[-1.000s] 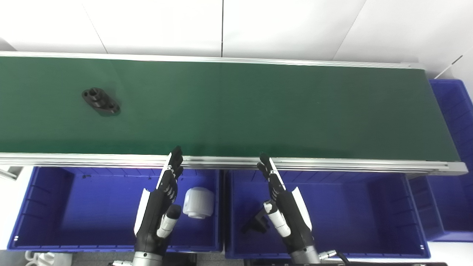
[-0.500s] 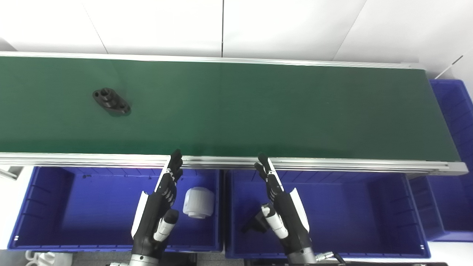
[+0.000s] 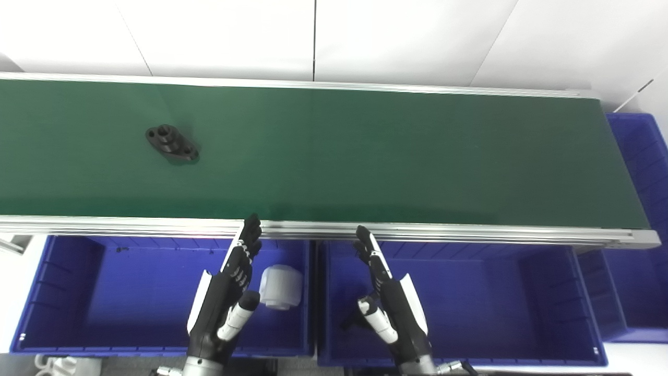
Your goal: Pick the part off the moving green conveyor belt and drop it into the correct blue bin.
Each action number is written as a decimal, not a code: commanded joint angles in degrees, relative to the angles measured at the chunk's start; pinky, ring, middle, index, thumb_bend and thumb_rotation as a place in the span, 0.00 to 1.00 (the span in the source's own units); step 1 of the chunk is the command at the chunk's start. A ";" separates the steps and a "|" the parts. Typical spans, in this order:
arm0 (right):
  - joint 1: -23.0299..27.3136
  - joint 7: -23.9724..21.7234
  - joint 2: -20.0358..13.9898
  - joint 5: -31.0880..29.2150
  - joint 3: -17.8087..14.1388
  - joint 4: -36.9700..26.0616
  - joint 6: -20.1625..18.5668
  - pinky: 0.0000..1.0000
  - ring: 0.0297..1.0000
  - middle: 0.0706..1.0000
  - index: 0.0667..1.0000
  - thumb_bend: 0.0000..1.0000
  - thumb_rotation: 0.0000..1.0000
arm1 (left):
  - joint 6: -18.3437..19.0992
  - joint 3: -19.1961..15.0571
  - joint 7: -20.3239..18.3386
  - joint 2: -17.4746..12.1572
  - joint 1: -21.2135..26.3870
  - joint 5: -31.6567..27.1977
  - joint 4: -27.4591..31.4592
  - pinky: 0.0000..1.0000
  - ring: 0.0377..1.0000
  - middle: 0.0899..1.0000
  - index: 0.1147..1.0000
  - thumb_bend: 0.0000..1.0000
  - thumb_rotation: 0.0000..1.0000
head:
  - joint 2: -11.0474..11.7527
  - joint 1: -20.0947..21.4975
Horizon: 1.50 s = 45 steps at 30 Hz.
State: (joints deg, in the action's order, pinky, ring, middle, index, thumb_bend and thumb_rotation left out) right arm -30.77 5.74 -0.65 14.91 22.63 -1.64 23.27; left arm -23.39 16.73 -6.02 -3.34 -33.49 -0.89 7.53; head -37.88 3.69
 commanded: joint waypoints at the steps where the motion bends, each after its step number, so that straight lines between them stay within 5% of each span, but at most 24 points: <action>1: 0.04 1.01 -0.39 -0.76 0.57 -0.43 3.64 0.94 0.94 0.97 1.00 0.89 0.99 | -2.98 -0.11 -0.37 0.39 0.29 -0.13 0.29 1.00 1.00 1.00 1.00 0.70 0.83 | 0.47 -1.10; 11: 0.88 3.01 -2.42 -2.29 1.78 1.13 3.66 0.95 0.95 0.98 1.00 0.89 0.98 | -3.28 0.12 0.92 1.78 0.26 3.34 -1.80 1.00 1.00 1.00 1.00 0.83 0.85 | 3.48 -4.07; 15: 1.68 6.46 -2.69 -1.05 2.42 2.48 3.66 0.90 0.91 0.95 1.00 0.91 0.97 | -3.50 0.19 0.66 1.80 0.90 2.81 -2.88 1.00 1.00 1.00 1.00 0.79 0.83 | 3.98 -4.59; 30: 2.13 8.52 -5.91 -3.42 3.76 1.71 3.66 0.92 0.93 0.94 1.00 0.90 0.94 | -3.46 1.16 2.41 3.80 0.75 5.90 -3.24 1.00 1.00 1.00 1.00 0.84 0.85 | 3.83 -8.12; 45: 1.61 10.06 -7.61 -2.47 3.91 0.67 3.66 0.87 0.91 0.94 1.00 0.78 0.81 | -2.89 1.80 2.83 4.79 0.12 6.39 -2.21 1.00 1.00 1.00 1.00 0.86 0.84 | 3.28 -8.47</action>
State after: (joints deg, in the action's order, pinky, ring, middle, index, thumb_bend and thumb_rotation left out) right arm -28.73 14.67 -8.08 11.57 26.18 1.22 23.58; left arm -24.44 18.07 -3.35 0.95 -32.78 5.43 3.38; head -34.63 -4.75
